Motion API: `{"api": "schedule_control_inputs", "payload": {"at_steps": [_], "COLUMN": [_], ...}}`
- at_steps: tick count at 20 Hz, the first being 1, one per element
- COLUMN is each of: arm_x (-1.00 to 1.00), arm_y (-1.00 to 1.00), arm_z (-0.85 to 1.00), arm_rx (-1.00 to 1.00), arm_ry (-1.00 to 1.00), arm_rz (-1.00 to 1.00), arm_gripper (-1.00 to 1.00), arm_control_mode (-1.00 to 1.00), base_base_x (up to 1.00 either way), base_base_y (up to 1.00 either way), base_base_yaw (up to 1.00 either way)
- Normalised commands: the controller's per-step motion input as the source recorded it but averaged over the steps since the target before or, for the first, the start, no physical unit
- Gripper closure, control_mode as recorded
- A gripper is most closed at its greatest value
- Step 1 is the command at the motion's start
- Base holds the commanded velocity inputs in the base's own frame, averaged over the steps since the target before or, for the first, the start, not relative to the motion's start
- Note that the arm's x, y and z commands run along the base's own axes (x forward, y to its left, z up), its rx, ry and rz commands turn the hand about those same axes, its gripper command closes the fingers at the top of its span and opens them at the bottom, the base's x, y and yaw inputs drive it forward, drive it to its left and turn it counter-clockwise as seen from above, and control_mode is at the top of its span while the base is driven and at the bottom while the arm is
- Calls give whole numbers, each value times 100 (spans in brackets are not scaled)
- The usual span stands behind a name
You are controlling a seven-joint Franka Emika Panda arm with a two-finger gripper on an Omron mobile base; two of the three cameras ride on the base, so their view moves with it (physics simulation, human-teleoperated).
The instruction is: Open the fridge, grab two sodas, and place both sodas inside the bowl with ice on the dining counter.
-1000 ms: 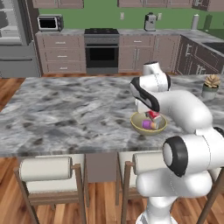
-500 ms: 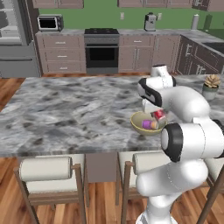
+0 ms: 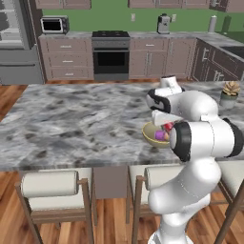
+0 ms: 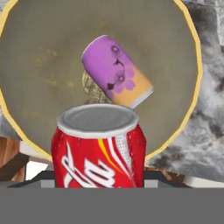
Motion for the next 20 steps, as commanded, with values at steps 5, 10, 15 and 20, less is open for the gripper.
{"api": "schedule_control_inputs", "payload": {"at_steps": [5, 10, 15, 20], "arm_x": [27, 11, 13, 19], "arm_y": [0, 0, 0, 0], "arm_z": [-27, -28, -28, -24], "arm_rx": [0, 0, 0, 0], "arm_ry": [4, 3, 2, 3], "arm_rz": [0, 0, 0, 0], "arm_gripper": [100, 100, 100, 100], "arm_control_mode": [-100, -100, -100, -100], "base_base_x": [0, 0, 0, 0], "base_base_y": [0, 0, 0, 0], "base_base_yaw": [0, 0, 0, 0]}}
